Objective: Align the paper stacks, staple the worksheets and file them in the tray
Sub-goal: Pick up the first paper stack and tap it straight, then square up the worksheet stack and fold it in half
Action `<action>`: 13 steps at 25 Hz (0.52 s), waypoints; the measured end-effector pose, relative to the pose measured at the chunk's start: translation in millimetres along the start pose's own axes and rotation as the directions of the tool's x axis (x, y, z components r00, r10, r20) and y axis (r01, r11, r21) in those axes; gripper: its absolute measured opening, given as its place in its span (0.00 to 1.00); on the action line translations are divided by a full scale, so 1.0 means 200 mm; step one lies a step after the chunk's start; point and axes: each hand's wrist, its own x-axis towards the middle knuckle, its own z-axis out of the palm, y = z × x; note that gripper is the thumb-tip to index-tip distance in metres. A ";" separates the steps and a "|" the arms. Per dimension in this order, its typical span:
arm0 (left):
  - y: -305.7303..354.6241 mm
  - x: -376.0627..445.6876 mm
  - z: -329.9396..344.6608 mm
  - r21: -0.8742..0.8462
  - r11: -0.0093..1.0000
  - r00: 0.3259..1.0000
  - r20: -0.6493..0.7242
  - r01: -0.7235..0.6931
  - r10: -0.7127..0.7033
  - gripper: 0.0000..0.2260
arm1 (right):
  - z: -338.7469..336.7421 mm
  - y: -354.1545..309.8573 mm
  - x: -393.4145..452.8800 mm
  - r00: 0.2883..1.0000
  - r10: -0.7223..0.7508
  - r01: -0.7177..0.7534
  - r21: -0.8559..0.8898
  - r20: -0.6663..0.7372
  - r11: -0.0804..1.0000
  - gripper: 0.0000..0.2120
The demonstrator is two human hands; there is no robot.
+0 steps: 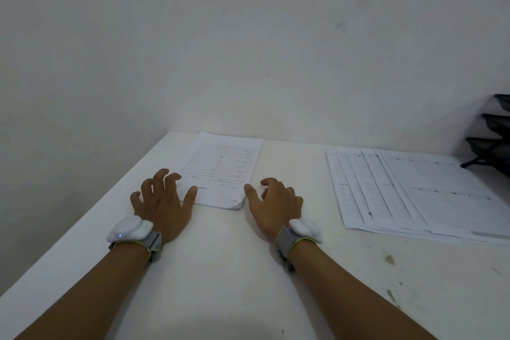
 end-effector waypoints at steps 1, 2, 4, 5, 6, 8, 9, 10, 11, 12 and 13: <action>0.03 -0.05 -0.03 -0.003 1.000 1.000 0.010 -0.018 0.018 0.22 | -0.03 0.01 -0.02 1.000 -0.001 0.001 0.012 0.005 1.000 0.31; 0.04 -0.10 -0.07 -0.008 0.999 0.999 0.028 -0.043 0.043 0.22 | -0.04 0.01 -0.05 1.000 -0.017 0.016 0.021 0.012 1.000 0.28; 0.09 -0.22 -0.15 -0.044 0.992 0.991 0.053 -0.118 0.120 0.23 | -0.10 0.03 -0.13 0.998 -0.052 0.050 0.056 0.028 0.997 0.23; 0.10 -0.28 -0.18 -0.054 0.986 0.984 0.075 -0.159 0.163 0.23 | -0.11 0.03 -0.17 0.996 -0.072 0.068 0.089 0.044 0.994 0.22; 0.15 -0.35 -0.23 -0.066 0.974 0.970 0.100 -0.217 0.223 0.24 | -0.16 0.06 -0.22 0.995 -0.083 0.076 0.125 0.052 0.989 0.20; 0.24 -0.45 -0.32 -0.072 0.948 0.937 0.147 -0.310 0.318 0.24 | -0.22 0.10 -0.32 0.991 -0.113 0.096 0.207 0.070 0.974 0.18; 0.29 -0.49 -0.35 -0.075 0.934 0.918 0.171 -0.349 0.357 0.24 | -0.26 0.12 -0.37 0.989 -0.125 0.103 0.242 0.078 0.965 0.17; 0.31 -0.52 -0.36 -0.083 0.925 0.903 0.204 -0.370 0.379 0.24 | -0.27 0.12 -0.41 0.986 -0.141 0.110 0.281 0.091 0.953 0.16; 0.36 -0.55 -0.38 -0.103 0.911 0.883 0.225 -0.400 0.413 0.24 | -0.30 0.14 -0.44 0.983 -0.150 0.111 0.319 0.101 0.941 0.16; 0.41 -0.57 -0.39 -0.129 0.895 0.863 0.237 -0.428 0.447 0.24 | -0.33 0.18 -0.48 0.981 -0.157 0.106 0.364 0.112 0.925 0.15; 0.45 -0.60 -0.39 -0.164 0.882 0.845 0.254 -0.442 0.471 0.25 | -0.37 0.21 -0.51 0.979 -0.164 0.103 0.404 0.120 0.909 0.15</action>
